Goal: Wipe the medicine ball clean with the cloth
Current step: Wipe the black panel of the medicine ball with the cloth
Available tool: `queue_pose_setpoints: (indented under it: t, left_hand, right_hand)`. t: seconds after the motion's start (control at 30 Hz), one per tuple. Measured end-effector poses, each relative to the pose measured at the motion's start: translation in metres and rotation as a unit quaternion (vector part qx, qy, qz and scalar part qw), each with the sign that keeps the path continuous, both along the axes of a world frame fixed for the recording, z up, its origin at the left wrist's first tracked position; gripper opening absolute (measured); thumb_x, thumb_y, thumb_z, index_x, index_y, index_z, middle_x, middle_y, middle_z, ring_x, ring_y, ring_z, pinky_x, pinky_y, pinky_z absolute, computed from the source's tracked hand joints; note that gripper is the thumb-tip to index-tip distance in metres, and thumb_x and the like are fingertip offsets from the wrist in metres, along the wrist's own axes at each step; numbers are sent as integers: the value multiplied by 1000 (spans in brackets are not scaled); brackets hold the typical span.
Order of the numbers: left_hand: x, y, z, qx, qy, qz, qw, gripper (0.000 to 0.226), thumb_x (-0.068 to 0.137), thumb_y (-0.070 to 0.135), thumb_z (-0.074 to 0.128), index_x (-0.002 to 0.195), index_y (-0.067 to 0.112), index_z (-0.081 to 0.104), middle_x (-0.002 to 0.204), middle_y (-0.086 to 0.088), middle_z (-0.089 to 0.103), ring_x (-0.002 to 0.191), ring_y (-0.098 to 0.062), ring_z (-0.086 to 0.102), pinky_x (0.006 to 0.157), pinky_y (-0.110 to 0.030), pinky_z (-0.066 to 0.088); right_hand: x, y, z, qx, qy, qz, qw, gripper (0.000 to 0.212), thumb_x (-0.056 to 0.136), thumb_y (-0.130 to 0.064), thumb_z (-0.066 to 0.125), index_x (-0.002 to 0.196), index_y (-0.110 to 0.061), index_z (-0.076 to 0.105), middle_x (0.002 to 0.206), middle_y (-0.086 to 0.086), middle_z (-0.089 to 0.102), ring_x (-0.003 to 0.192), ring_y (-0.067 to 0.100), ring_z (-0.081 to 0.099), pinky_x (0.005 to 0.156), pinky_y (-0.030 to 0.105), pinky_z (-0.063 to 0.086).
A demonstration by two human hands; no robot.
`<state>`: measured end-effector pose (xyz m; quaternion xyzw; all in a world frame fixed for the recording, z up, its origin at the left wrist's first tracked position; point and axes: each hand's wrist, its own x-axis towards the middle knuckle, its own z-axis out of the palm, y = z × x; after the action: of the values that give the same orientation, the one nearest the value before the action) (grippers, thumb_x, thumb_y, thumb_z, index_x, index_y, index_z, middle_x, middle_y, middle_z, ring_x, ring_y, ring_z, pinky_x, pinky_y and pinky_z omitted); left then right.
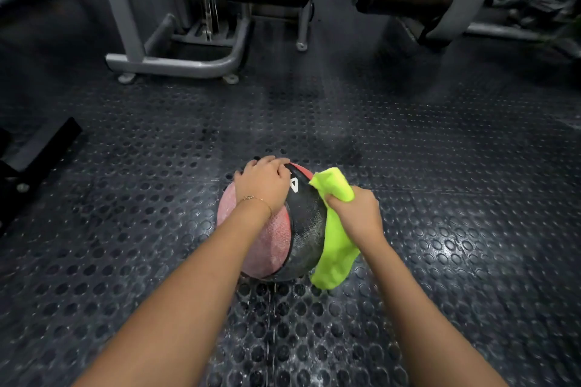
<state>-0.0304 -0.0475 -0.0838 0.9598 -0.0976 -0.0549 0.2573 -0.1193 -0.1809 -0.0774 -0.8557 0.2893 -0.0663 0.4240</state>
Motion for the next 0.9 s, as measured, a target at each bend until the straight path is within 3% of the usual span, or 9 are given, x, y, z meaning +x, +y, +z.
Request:
queue_pose_setpoints:
  t: [0.2, 0.33, 0.47, 0.6, 0.7, 0.83, 0.9]
  left_hand:
    - [1, 2, 0, -5, 0, 4, 1000, 43, 94, 27, 29, 130, 37, 52, 144, 8, 44, 136, -21, 34, 112, -47, 26]
    - [-3, -3, -1, 3, -6, -2, 1000, 43, 94, 27, 29, 130, 36, 52, 144, 9, 44, 136, -22, 34, 112, -50, 24]
    - [0, 1, -3, -1, -11, -1, 1000, 43, 93, 27, 30, 129, 37, 52, 144, 9, 45, 134, -22, 36, 111, -48, 26]
    - [-3, 2, -5, 2, -12, -13, 1000, 43, 94, 28, 29, 130, 38, 51, 145, 10, 43, 135, -21, 35, 112, -48, 26]
    - [-3, 5, -6, 4, -22, -25, 999, 43, 94, 28, 29, 130, 38, 51, 145, 10, 43, 135, -20, 35, 111, -47, 27]
    - [-3, 11, -7, 19, -29, -78, 996, 42, 98, 29, 27, 133, 39, 47, 147, 12, 39, 137, -18, 31, 112, -42, 25]
    - [-6, 10, -5, 25, -42, -98, 994, 41, 99, 29, 27, 136, 33, 46, 148, 11, 38, 138, -18, 30, 112, -39, 24]
  right_hand:
    - [-8, 11, -2, -21, 0, 30, 999, 24, 78, -29, 65, 60, -21, 51, 72, 6, 60, 76, 31, 58, 67, 36, 44]
    - [-4, 6, 0, -9, -9, -7, 1000, 21, 78, -29, 64, 63, -18, 53, 71, 6, 59, 77, 32, 58, 65, 36, 43]
    - [-13, 17, 2, -31, 2, 46, 998, 22, 78, -31, 63, 63, -20, 52, 76, 9, 63, 76, 31, 57, 64, 34, 41]
    - [-4, 11, 6, -5, -2, -1, 1000, 21, 79, -29, 64, 64, -16, 54, 71, 6, 59, 76, 32, 58, 65, 35, 44]
    - [-13, 22, 5, -51, 18, 16, 998, 17, 80, -34, 62, 73, -18, 58, 81, 9, 64, 81, 33, 59, 66, 33, 41]
    - [-13, 32, 16, -66, 21, 60, 996, 25, 80, -34, 59, 59, -23, 49, 74, 5, 62, 78, 32, 60, 63, 32, 41]
    - [11, 27, 23, -100, 24, 66, 992, 22, 80, -37, 56, 65, -21, 54, 79, 7, 65, 80, 32, 61, 64, 32, 43]
